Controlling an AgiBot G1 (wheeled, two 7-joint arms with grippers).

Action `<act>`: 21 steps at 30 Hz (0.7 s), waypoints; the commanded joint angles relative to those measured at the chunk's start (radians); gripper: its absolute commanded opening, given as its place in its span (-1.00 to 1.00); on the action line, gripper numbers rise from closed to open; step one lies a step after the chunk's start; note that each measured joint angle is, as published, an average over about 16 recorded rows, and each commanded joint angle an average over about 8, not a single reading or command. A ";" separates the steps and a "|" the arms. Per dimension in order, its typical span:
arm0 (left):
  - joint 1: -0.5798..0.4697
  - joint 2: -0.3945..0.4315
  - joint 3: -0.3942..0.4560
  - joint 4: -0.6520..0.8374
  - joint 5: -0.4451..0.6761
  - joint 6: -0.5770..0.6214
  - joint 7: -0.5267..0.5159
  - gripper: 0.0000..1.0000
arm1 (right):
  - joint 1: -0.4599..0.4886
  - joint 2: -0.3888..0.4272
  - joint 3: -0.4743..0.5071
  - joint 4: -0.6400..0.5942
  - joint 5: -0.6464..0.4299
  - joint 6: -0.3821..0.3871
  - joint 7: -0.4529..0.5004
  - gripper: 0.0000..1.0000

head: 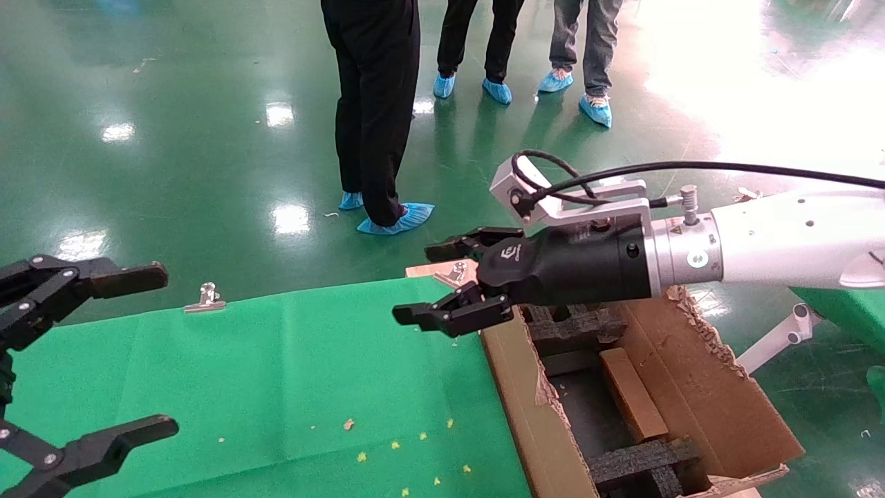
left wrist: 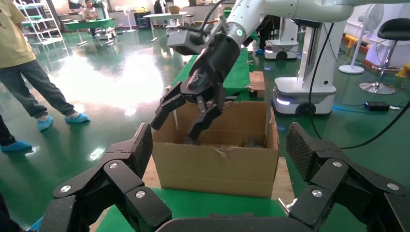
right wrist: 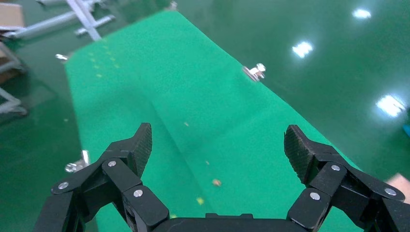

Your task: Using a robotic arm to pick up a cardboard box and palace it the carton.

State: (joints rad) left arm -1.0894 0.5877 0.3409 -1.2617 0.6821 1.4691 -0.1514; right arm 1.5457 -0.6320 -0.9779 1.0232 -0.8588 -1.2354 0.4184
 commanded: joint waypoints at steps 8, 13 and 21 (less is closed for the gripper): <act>0.000 0.000 0.000 0.000 0.000 0.000 0.000 1.00 | -0.116 0.005 0.172 0.064 0.032 -0.064 -0.057 1.00; 0.000 0.000 0.000 0.000 0.000 0.000 0.000 1.00 | -0.181 0.008 0.269 0.100 0.049 -0.100 -0.089 1.00; 0.000 0.000 0.000 0.000 0.000 0.000 0.000 1.00 | -0.286 0.013 0.423 0.158 0.078 -0.158 -0.140 1.00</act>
State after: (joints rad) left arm -1.0895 0.5876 0.3411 -1.2617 0.6819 1.4690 -0.1512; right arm 1.2593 -0.6193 -0.5535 1.1818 -0.7809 -1.3936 0.2782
